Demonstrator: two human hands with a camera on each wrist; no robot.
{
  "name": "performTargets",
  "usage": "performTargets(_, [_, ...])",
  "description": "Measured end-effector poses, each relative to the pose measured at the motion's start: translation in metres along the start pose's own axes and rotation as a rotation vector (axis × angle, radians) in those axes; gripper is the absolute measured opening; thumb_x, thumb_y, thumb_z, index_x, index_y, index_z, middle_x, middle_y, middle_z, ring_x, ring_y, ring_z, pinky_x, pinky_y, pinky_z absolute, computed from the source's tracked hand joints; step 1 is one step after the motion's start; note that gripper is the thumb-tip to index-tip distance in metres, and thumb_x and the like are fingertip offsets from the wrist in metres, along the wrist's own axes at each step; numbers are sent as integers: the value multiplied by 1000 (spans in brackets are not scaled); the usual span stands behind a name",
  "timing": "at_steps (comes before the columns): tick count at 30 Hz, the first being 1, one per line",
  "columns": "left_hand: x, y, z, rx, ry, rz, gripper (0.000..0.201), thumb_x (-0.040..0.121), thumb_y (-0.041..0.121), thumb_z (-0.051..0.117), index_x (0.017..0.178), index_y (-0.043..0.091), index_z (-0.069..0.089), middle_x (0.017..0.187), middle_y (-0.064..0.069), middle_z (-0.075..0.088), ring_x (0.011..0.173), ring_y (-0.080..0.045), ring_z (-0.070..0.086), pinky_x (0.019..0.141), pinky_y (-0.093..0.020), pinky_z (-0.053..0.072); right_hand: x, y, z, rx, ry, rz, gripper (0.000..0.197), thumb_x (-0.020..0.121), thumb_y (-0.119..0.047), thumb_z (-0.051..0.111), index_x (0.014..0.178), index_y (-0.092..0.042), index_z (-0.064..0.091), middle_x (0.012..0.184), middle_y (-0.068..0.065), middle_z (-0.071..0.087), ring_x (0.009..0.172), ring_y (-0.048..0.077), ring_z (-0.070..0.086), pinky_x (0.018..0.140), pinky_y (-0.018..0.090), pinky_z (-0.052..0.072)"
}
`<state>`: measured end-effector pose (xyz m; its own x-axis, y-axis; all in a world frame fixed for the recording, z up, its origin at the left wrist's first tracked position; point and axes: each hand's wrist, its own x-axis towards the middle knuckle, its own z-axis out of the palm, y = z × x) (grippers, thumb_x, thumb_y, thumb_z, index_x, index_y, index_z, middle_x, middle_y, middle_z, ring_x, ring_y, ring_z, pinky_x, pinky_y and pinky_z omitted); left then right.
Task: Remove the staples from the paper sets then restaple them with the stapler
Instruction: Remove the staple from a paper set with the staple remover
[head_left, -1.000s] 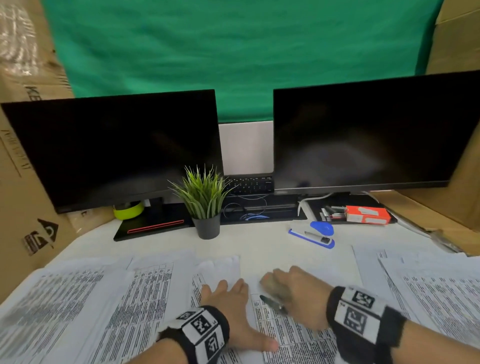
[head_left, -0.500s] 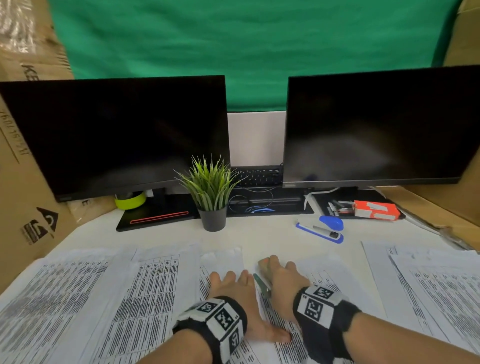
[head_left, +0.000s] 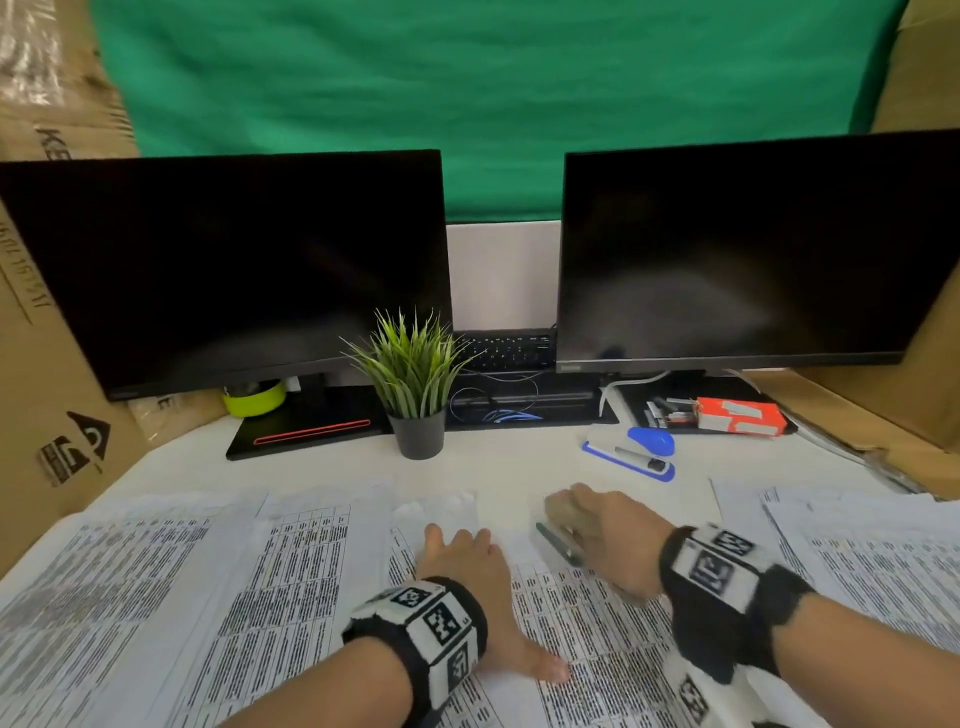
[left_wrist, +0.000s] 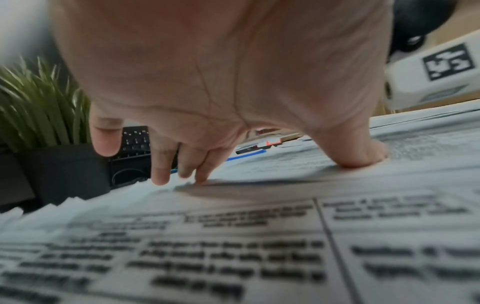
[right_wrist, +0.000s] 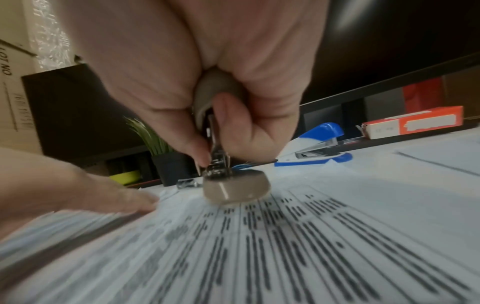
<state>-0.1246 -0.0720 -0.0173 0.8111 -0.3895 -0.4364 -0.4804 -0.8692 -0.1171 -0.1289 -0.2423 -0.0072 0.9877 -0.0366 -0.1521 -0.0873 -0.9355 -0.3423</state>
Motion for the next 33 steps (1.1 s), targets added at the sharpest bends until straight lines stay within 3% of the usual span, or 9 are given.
performTargets(2, [3, 0, 4, -50, -36, 18, 135, 57, 96, 46, 154, 18, -7, 162, 4, -13, 150, -23, -6, 115, -57, -11, -9, 10, 9, -26, -46, -10, 41, 90, -14, 52, 130, -13, 42, 75, -3, 34, 63, 5, 37, 82, 32, 47])
performTargets(4, [6, -1, 6, -62, -66, 35, 135, 57, 96, 45, 153, 21, -15, 161, 9, -18, 149, -21, -11, 114, -56, -13, -12, 9, 16, -45, -73, -27, 43, 90, -14, 51, 131, -18, 38, 85, -4, 36, 63, 3, 31, 77, 30, 46])
performTargets(7, [9, -1, 7, -70, -75, 33, 135, 57, 96, 44, 153, 21, -14, 161, 9, -15, 149, -19, -11, 115, -56, -13, -10, 1, 21, -88, -104, -50, 45, 87, -11, 50, 126, -24, 34, 108, 5, 40, 68, 14, 40, 63, 24, 42])
performTargets(14, [11, 4, 8, -51, -98, 50, 136, 58, 94, 47, 152, 20, -15, 162, 5, -15, 149, -21, -11, 115, -58, -13, 7, -20, 24, -48, -67, 104, 54, 86, -6, 52, 133, -18, 29, 121, 9, 41, 103, 28, 58, 87, 33, 49])
performTargets(17, [13, 3, 7, -49, -95, 55, 136, 58, 94, 48, 153, 18, -15, 162, 3, -14, 149, -22, -11, 114, -59, -14, 28, -20, 26, -51, -50, 52, 56, 84, -11, 51, 134, -19, 27, 126, 9, 43, 94, 26, 55, 75, 31, 49])
performTargets(20, [13, 3, 7, -36, -87, 56, 136, 59, 94, 48, 153, 17, -13, 162, 1, -13, 149, -23, -10, 114, -59, -14, 33, -7, 28, -81, -70, 1, 62, 83, -13, 52, 138, -22, 26, 123, 6, 42, 82, 23, 45, 59, 22, 34])
performTargets(24, [12, 3, 6, -46, -90, 57, 134, 60, 92, 49, 153, 18, -13, 162, 1, -13, 149, -24, -10, 114, -59, -13, 8, 8, 19, -113, -108, -49, 52, 87, -11, 50, 134, -25, 31, 107, 1, 42, 80, 20, 44, 63, 17, 37])
performTargets(26, [12, 3, 6, -48, -89, 55, 134, 60, 92, 50, 153, 20, -14, 162, 1, -14, 149, -24, -10, 115, -59, -13, -5, 5, 16, -107, -133, -51, 53, 87, -8, 50, 134, -25, 32, 101, 1, 38, 80, 22, 48, 71, 24, 42])
performTargets(33, [13, 3, 7, -39, -91, 59, 135, 60, 93, 48, 153, 18, -15, 162, 1, -14, 150, -25, -9, 115, -59, -12, -7, -16, 19, -76, -96, 50, 54, 84, -3, 54, 129, -21, 32, 110, 4, 39, 87, 27, 52, 75, 31, 46])
